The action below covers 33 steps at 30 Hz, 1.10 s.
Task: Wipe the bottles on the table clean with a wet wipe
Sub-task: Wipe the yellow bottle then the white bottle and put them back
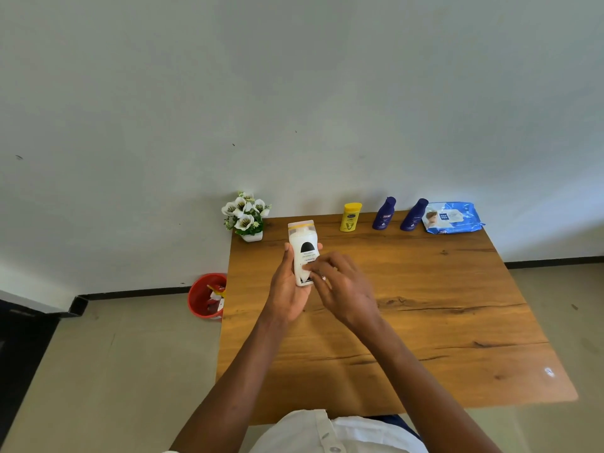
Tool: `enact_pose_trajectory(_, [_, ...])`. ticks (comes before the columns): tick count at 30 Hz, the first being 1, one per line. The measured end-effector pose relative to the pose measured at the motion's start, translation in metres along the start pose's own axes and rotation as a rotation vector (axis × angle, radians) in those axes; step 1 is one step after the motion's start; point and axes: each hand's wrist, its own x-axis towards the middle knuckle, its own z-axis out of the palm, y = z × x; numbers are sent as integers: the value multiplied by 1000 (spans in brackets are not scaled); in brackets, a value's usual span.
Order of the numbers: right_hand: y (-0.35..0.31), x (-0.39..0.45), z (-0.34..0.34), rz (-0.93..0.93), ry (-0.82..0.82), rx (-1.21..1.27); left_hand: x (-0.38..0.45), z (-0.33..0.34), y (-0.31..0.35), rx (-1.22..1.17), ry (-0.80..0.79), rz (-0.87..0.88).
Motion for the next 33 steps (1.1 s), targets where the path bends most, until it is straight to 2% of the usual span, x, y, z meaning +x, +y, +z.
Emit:
enact_pose_trajectory(3, [5,-7,4,-43,-87,73,7,-2,-1,2,4,-51])
enact_pose_trajectory(5, [16,-13,2,18,-145,213,14,-4,-2,33,-3,-64])
enact_pose_trajectory(8, [33,-17,-6,290,-129,487,24,-3,-2,74,-40,-29])
enact_pose_trajectory(12, [48,-8,-18,751,55,778,34,6,-4,173,-34,25])
enact_pose_trajectory(15, [62,-2,-23,954,175,946,48,9,-8,340,-23,91])
enact_pose_trajectory(18, [73,1,-24,1025,180,1029,63,6,-11,478,-28,117])
enact_pose_trajectory(23, [90,3,-16,1078,121,1044,94,-2,-13,661,104,142])
enact_pose_trajectory(33, [129,1,-1,1177,31,1043,161,-8,-17,942,252,117])
